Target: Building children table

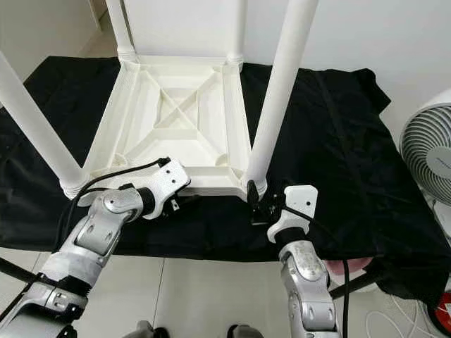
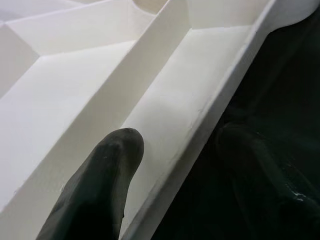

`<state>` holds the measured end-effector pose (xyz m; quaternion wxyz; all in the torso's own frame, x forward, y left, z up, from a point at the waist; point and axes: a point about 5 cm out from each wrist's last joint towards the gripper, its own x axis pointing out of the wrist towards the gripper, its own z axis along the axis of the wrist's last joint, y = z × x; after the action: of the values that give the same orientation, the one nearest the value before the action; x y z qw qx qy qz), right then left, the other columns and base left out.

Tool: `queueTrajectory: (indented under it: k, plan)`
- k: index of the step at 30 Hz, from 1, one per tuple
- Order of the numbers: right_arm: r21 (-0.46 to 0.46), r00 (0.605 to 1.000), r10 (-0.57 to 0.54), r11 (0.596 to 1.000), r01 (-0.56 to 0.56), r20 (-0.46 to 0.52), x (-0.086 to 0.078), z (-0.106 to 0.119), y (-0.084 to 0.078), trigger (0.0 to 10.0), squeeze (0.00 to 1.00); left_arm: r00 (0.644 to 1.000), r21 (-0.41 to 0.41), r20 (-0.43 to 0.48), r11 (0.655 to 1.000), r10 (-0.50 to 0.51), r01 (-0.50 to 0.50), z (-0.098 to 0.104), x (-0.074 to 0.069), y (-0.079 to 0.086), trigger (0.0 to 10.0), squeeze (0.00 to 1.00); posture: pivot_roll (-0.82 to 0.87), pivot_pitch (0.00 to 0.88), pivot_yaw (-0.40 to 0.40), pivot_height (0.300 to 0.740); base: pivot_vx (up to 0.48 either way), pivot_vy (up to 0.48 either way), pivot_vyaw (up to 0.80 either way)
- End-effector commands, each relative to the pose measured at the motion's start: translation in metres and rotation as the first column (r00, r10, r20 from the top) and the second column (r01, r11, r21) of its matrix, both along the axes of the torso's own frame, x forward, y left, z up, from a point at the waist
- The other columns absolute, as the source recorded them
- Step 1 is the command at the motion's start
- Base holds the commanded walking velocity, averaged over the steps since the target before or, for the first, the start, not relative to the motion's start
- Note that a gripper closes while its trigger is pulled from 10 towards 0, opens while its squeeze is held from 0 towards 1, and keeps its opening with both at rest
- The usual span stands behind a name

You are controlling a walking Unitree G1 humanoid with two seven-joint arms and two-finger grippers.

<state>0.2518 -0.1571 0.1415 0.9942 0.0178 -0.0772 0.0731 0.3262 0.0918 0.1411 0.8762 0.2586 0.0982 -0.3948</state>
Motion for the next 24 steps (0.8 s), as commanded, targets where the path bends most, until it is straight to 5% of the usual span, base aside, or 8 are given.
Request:
queueTrajectory:
  k: [1,13,14,15,16,24]
  plan:
    - [0.002,1.000,-0.001,1.000,0.001,0.004,0.000,0.000,0.002,10.0,0.00,0.938,-0.009,0.135,0.947,0.319,-0.321,-0.001,0.012,0.018,10.0,0.00,-0.15,0.094,0.034,0.740,0.000,0.000,0.00]
    - [-0.002,1.000,-0.010,1.000,0.010,0.007,0.003,0.001,0.004,10.0,0.00,0.863,-0.083,0.078,0.866,0.500,-0.494,-0.003,0.020,0.029,9.6,0.00,-0.15,0.093,0.030,0.740,0.000,0.000,0.00]
    - [-0.004,1.000,-0.020,1.000,0.020,0.008,0.001,0.001,0.001,10.0,0.00,0.847,-0.098,0.073,0.849,0.527,-0.519,-0.004,0.020,0.030,1.8,0.00,-0.16,0.096,0.029,0.740,0.000,0.000,0.00]
    - [-0.004,1.000,-0.020,1.000,0.020,0.008,0.001,0.001,0.001,10.0,0.00,0.847,-0.098,0.073,0.849,0.527,-0.519,-0.004,0.020,0.030,1.8,0.00,-0.16,0.096,0.029,0.740,0.000,0.000,0.00]
    - [-0.008,0.999,-0.033,0.999,0.033,0.009,-0.001,0.000,-0.001,10.0,0.00,0.839,-0.110,0.069,0.840,0.540,-0.531,-0.005,0.019,0.030,0.0,0.00,-0.16,0.097,0.031,0.740,0.000,0.000,0.00]
    - [-0.019,0.999,-0.047,0.999,0.047,0.003,-0.007,-0.003,-0.003,10.0,0.00,0.826,-0.126,0.062,0.826,0.560,-0.550,-0.007,0.015,0.032,0.0,0.00,-0.16,0.104,0.034,0.740,0.000,0.000,0.00]
